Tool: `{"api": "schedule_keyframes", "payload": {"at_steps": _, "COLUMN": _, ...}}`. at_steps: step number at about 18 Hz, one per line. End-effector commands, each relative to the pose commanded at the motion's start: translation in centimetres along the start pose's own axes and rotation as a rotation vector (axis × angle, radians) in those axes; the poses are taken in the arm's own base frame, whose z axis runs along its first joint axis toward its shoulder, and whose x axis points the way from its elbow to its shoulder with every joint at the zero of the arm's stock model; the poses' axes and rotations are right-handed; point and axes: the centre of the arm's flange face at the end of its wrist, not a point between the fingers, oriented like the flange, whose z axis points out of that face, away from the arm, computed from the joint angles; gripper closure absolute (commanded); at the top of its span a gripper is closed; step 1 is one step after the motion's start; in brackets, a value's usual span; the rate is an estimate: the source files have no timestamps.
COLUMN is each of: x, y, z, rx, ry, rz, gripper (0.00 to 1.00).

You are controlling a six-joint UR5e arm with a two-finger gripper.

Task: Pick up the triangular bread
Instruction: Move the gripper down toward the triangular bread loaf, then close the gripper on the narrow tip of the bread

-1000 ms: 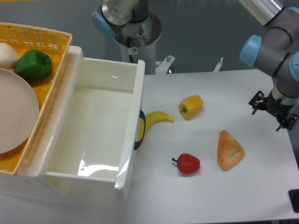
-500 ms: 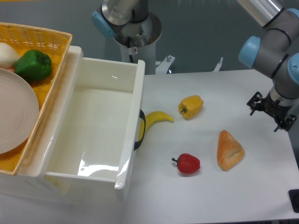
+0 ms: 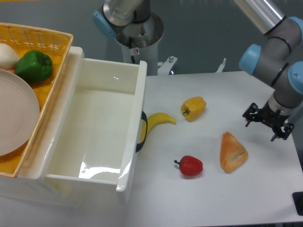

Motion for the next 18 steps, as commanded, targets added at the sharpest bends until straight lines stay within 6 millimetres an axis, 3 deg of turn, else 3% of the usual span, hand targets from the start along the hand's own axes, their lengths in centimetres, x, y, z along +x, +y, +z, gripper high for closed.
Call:
{"api": "schedule_keyframes", "payload": {"at_steps": 4, "x": 1.1, "y": -1.6, "z": 1.1, "rx": -0.007, "ry": 0.021, "rz": -0.119, "gripper": 0.0}}
{"api": "schedule_keyframes", "payload": {"at_steps": 12, "x": 2.9, "y": -5.3, "z": 2.6, "rx": -0.018, "ry": 0.039, "rz": -0.173, "gripper": 0.03}}
{"api": "schedule_keyframes", "payload": {"at_steps": 14, "x": 3.0, "y": -5.6, "z": 2.8, "rx": -0.02, "ry": 0.042, "rz": -0.18, "gripper": 0.1}}
{"api": "schedule_keyframes", "payload": {"at_steps": 18, "x": 3.1, "y": -6.0, "z": 3.5, "rx": -0.02, "ry": 0.041, "rz": -0.174, "gripper": 0.38}}
